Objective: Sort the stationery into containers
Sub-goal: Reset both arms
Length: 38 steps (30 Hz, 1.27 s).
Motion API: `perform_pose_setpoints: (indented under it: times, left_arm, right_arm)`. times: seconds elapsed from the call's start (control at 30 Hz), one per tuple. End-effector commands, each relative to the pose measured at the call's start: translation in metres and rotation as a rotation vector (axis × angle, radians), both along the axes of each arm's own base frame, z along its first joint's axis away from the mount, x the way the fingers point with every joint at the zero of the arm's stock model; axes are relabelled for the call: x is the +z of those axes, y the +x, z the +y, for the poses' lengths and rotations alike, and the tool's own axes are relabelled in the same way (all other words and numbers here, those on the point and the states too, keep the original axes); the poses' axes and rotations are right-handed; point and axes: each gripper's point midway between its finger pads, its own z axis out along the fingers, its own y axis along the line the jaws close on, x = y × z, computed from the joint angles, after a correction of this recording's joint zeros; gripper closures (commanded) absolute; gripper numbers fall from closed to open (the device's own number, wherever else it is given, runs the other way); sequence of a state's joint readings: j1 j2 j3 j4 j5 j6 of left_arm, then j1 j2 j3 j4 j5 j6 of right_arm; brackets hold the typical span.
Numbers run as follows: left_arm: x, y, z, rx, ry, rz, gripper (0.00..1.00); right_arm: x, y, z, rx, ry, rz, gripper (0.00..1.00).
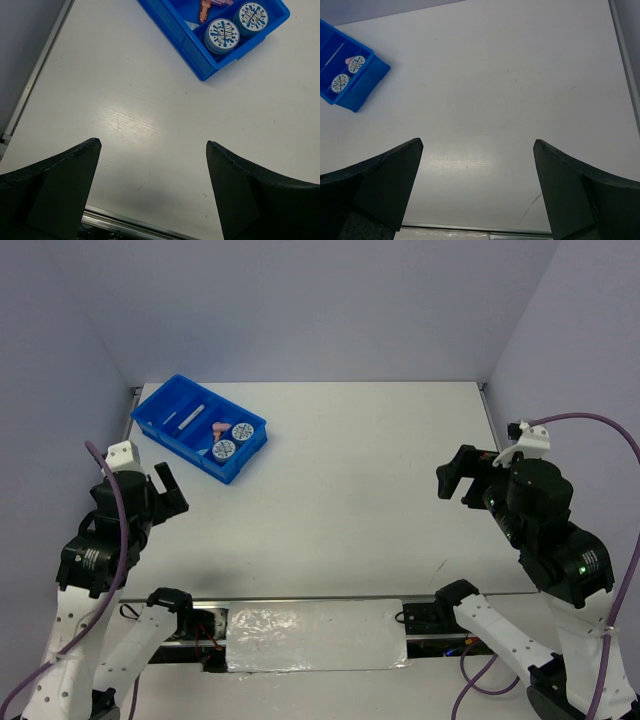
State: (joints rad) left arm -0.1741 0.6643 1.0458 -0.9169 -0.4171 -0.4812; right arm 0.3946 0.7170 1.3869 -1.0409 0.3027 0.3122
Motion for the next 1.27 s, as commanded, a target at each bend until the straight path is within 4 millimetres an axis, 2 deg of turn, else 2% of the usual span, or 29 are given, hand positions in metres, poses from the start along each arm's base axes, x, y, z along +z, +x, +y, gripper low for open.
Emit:
perform_pose_setpoints:
  times: [0.0,0.43,0.67,1.23]
  left_arm:
    - [0.007,-0.005,0.004,0.029,0.01,-0.038,0.01]
    - [0.014,0.004,-0.004,-0.021,0.027,-0.025,0.01]
    - [0.025,0.011,0.003,-0.009,0.08,-0.054,0.0]
    - [0.031,0.02,0.006,0.013,0.095,-0.066,0.01]
  right_arm:
    - [0.0,0.002,-0.004,-0.044,0.026,-0.02,0.0]
    - [0.002,0.002,-0.01,-0.084,0.038,-0.021,0.0]
    - [-0.001,0.004,-0.013,-0.108,0.034,-0.028,0.0]
    - [-0.005,0.012,-0.006,-0.096,0.053,-0.02,0.0]
